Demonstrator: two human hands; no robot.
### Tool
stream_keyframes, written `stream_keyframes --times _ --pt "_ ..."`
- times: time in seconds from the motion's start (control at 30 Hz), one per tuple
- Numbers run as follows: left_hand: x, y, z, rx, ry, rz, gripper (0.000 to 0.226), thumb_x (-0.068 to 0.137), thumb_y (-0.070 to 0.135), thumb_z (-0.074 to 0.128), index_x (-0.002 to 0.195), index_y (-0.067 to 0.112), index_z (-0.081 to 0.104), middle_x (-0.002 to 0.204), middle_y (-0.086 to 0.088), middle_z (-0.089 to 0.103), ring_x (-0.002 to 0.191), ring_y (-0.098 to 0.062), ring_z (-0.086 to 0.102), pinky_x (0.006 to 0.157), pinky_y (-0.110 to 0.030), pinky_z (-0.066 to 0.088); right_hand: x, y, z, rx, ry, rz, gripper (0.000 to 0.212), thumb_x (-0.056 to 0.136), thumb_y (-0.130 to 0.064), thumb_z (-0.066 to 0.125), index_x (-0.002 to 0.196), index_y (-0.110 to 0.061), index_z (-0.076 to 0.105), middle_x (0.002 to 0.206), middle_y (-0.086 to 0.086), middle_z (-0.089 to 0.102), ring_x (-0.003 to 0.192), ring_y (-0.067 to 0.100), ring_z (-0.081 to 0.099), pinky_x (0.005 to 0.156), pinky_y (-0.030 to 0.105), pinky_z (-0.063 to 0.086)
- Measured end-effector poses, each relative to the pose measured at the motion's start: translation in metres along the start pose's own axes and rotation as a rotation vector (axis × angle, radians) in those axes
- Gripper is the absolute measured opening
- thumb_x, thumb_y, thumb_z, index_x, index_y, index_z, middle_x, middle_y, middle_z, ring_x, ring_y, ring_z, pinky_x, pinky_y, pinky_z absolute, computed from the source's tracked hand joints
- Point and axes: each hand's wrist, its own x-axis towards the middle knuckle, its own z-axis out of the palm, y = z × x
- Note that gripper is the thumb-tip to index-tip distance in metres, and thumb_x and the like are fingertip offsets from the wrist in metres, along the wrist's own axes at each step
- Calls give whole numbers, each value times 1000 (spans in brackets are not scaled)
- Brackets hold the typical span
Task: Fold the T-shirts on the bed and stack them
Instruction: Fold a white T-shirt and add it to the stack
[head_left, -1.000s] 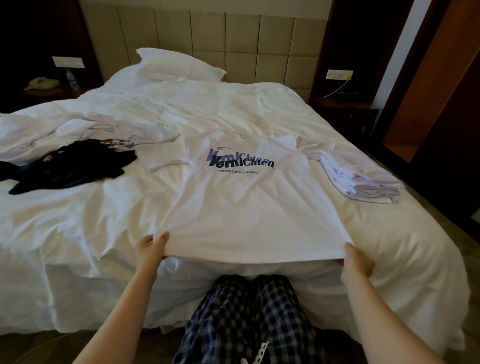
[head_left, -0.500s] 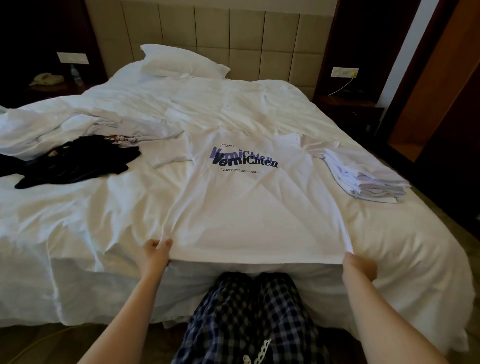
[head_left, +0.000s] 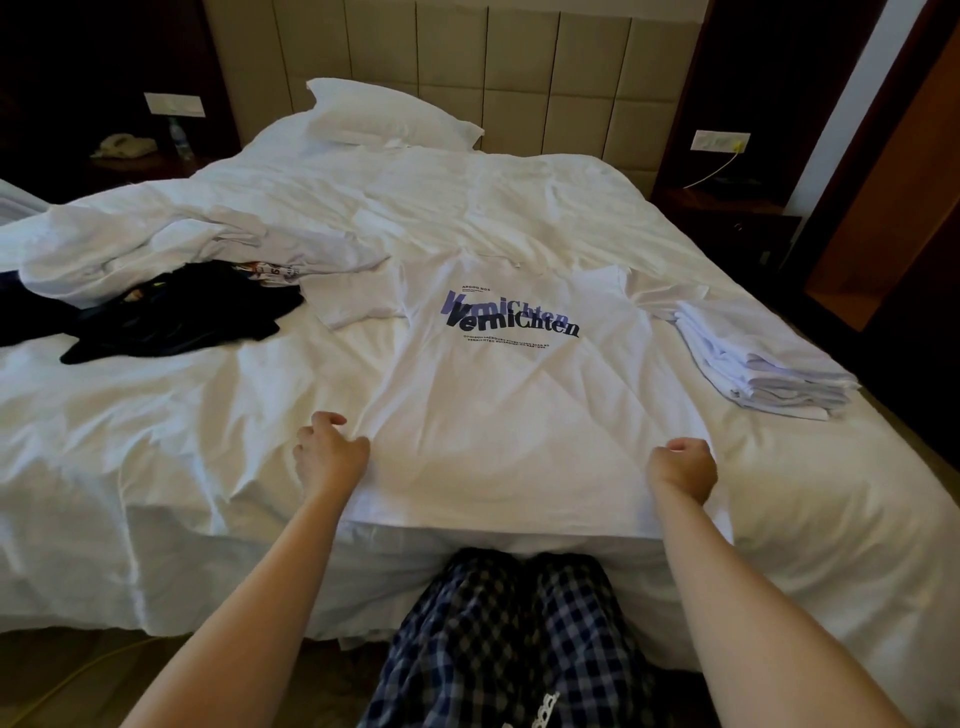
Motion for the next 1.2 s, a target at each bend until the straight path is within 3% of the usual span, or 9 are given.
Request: stream_keyframes --times 0.33,0.4,0.47,0.53,0.67,0.87,0.93,1.07,1.2 --pt "76 37 -12 -225 -135 -133 44 89 14 56 129 1 44 127 -17 50 114 -33 51 85 -36 41 -5 -65 71 -86 -207 -193 29 83 3 45 105 -6 62 115 14 61 105 33 56 74 28 39" --pt "96 39 -10 -309 -166 -195 28 88 12 56 110 -5 55 108 -24 57 94 -36 57 81 -37 46 -2 -77 87 -96 -250 -223 28 83 3 45 104 -6 62 114 13 62 104 33 56 74 28 39" --pt "109 42 -10 -426 -189 -291 12 88 10 55 89 -1 54 77 -16 52 61 -24 47 60 -30 42 1 -88 102 -110 -285 -252 26 84 2 46 101 -6 62 112 13 63 103 32 57 75 29 41" --pt "123 40 -4 -588 -211 -395 9 88 9 54 85 1 50 70 -9 47 56 -18 43 52 -27 37 6 -99 119 -123 -325 -276 24 84 2 45 98 -8 61 110 12 64 101 31 57 75 29 41" --pt "143 37 15 -888 -266 -512 17 92 13 52 105 2 50 83 -8 55 74 -18 55 76 -29 47 15 -115 153 -144 -414 -298 20 86 1 45 94 -12 59 106 11 64 86 24 52 72 26 39" --pt "179 60 43 -1150 -332 -593 49 96 21 48 136 -3 36 100 -12 55 125 -25 49 101 -31 38 23 -129 203 -99 -516 -268 24 85 1 44 95 -14 59 92 3 58 79 20 51 64 25 37" --pt "193 69 52 -1217 -339 -604 50 97 23 47 138 -2 35 104 -12 57 130 -24 45 102 -30 36 28 -135 220 -88 -542 -284 22 85 1 44 90 -16 58 91 1 58 82 20 52 69 24 37" --pt "226 84 72 -1294 -321 -607 44 96 25 46 134 2 41 141 -13 44 133 -22 42 105 -30 34 42 -145 247 -89 -611 -329 23 87 1 43 91 -17 58 85 -4 56 78 15 52 61 23 40" --pt "260 99 88 -1350 -280 -602 45 96 24 47 134 1 42 140 -14 45 133 -23 42 106 -32 34 61 -150 267 -73 -665 -343 27 88 1 45 84 -22 58 81 -1 58 71 14 54 62 22 44"
